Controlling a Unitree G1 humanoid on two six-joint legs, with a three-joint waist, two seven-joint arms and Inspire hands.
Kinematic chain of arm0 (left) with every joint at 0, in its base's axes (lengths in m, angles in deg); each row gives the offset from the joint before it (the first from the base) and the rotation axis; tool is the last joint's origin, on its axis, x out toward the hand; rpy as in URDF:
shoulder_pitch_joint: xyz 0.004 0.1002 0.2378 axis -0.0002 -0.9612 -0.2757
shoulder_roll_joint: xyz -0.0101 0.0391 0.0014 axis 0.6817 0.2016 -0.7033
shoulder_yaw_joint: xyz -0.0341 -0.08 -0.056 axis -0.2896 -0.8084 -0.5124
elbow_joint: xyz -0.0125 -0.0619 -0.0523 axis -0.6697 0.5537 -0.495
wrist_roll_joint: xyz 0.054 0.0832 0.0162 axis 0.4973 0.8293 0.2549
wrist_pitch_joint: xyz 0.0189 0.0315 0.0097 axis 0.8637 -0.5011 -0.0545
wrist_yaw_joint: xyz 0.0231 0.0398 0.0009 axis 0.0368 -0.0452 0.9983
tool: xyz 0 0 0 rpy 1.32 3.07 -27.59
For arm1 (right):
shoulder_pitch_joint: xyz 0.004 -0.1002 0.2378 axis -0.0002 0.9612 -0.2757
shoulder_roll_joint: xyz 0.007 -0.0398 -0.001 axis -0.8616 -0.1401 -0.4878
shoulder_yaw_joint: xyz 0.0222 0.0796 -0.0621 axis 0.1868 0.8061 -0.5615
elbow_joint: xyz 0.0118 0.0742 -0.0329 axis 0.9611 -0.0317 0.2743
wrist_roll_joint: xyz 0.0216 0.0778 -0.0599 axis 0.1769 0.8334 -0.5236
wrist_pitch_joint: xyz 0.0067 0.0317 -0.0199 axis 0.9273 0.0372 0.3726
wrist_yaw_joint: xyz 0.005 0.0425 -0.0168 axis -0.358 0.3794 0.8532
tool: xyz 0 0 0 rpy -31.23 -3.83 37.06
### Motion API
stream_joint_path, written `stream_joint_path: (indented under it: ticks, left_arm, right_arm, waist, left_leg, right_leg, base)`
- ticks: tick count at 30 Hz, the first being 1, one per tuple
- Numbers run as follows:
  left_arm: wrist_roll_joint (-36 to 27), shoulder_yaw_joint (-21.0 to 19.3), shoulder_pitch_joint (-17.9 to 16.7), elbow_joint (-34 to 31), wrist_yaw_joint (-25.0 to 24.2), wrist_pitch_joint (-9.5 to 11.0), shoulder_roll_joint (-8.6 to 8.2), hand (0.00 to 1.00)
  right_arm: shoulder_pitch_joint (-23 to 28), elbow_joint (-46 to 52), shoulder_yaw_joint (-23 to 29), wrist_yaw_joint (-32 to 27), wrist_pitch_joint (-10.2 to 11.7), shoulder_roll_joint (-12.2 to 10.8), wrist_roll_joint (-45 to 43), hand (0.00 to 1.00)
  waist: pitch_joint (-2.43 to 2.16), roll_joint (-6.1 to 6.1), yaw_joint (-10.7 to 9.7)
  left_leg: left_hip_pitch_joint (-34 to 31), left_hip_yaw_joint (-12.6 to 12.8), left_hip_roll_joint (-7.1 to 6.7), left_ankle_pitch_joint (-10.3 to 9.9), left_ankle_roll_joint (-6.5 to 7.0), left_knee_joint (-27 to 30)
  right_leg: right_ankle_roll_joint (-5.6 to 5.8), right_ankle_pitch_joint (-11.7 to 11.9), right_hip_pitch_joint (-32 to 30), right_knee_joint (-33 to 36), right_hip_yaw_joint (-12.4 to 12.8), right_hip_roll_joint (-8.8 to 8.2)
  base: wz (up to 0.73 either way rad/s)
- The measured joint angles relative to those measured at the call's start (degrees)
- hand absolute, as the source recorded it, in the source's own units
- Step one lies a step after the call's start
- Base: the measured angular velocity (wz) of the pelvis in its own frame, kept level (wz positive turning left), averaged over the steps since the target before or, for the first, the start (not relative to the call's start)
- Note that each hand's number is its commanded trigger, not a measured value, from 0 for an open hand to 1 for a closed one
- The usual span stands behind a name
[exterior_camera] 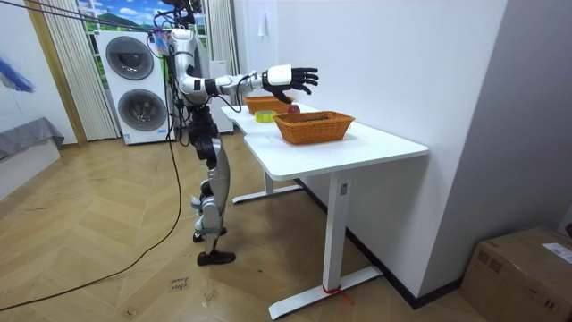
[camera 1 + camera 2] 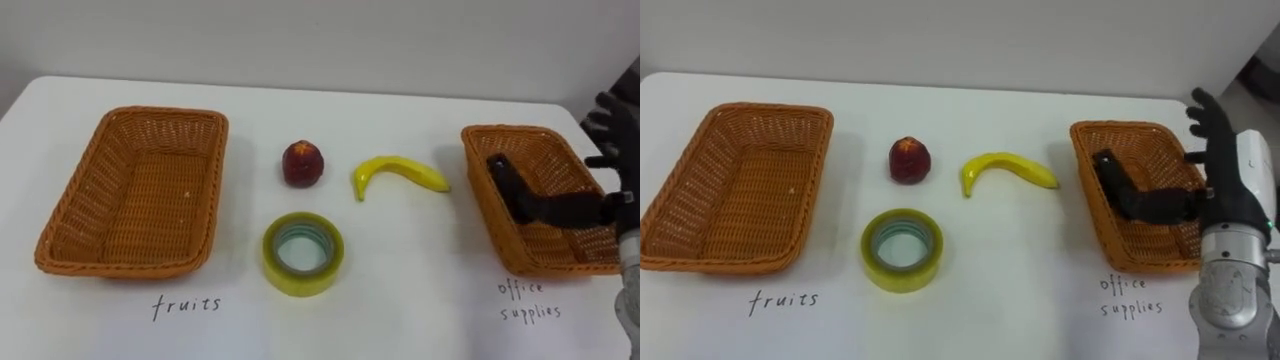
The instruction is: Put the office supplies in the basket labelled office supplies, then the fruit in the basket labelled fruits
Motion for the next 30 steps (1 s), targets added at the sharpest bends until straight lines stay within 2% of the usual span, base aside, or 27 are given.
stream_joint_path:
  ticks: [7,12,20,25,30]
  left_arm:
    - [0.1,0.0,0.0,-0.3,0.1,0.0,0.0,0.0]
    - [0.0,0.0,0.0,-0.4,0.1,0.0,0.0,0.0]
    - [0.2,0.0,-0.1,-0.6,0.2,0.0,0.01,0.0]
    - [0.4,0.0,-0.2,-0.6,0.9,0.0,0.01,0.0]
    - [0.2,0.0,-0.1,0.0,1.4,0.0,-0.04,0.0]
  right_arm:
    - [0.0,0.0,0.0,0.4,0.0,0.0,0.1,0.0]
    - [0.0,0.0,0.0,0.5,0.0,0.0,-0.2,0.0]
    - [0.0,0.0,0.0,1.3,0.0,0.0,0.4,0.0]
    - [0.0,0.0,0.0,1.3,0.0,0.0,5.2,0.0]
    - [-0.4,0.0,0.0,1.5,0.0,-0.1,14.5,0.0]
  waist:
    - [-0.14,0.03,0.1]
    - [-0.51,0.25,0.1]
    - [-0.46,0.41,0.2]
    - [-0.34,0.52,0.4]
    - [-0.25,0.52,0.7]
  left_leg:
    - [0.0,0.0,-0.01,0.0,0.0,0.0]
    - [0.2,0.0,0.0,0.0,0.0,0.3]
    - [0.2,0.1,0.01,0.0,0.0,0.0]
    - [0.4,0.6,0.05,0.0,0.0,-0.1]
    - [0.5,1.2,0.07,0.0,-0.03,-0.6]
  right_leg:
    - [0.0,0.0,0.0,0.0,0.2,0.04]
    - [0.0,0.0,0.1,0.0,0.1,0.04]
    - [-0.01,0.0,0.2,0.0,0.5,0.06]
    - [-0.01,0.0,0.0,0.0,0.9,0.17]
    - [-0.02,0.0,-0.3,0.1,1.6,0.28]
  base:
    - [0.0]
    - [0.0]
    - [-0.01]
    - [-0.06]
    - [-0.06]
